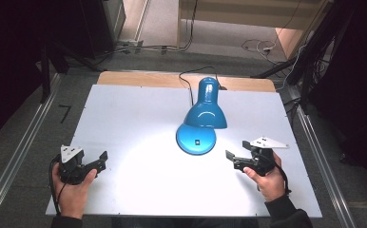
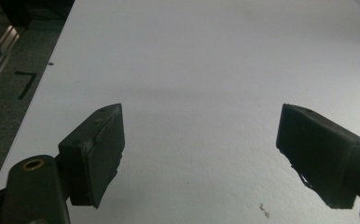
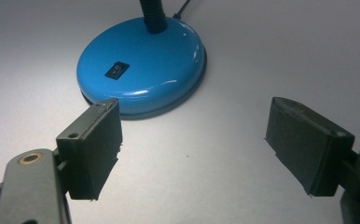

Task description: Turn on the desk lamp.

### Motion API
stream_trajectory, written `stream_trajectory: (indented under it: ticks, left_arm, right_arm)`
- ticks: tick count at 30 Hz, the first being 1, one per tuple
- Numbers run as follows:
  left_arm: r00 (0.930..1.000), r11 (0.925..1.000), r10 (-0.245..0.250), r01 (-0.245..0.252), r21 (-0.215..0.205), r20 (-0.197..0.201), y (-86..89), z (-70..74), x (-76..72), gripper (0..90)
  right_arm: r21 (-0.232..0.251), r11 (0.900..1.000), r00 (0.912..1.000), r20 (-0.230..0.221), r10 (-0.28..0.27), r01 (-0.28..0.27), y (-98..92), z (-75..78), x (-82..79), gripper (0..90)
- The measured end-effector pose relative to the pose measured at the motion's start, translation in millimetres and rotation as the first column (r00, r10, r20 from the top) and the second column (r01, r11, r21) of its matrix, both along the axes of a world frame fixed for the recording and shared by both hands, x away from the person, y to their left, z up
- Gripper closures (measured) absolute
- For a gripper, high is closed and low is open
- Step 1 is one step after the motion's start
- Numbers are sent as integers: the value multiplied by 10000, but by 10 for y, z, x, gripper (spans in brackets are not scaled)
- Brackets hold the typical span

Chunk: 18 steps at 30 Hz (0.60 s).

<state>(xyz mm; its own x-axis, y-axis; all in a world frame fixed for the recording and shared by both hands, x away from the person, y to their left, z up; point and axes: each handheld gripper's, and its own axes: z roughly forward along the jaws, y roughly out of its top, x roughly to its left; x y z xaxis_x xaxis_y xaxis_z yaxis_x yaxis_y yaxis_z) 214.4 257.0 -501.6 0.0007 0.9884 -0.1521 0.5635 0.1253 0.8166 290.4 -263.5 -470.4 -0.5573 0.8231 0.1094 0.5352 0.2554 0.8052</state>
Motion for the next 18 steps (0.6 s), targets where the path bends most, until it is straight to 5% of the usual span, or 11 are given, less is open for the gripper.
stream_trajectory:
  ticks: [11,18]
  left_arm:
    - [10000,10000,74,-74,-56,2,20,1,-16,161]
    - [9999,9998,146,-145,-100,50,54,12,-42,161]
  right_arm:
    - [94,9929,9930,16,-1185,1184,-518,14,-124,169]
    - [-341,9711,9709,-328,-2373,2362,-865,-101,-189,160]
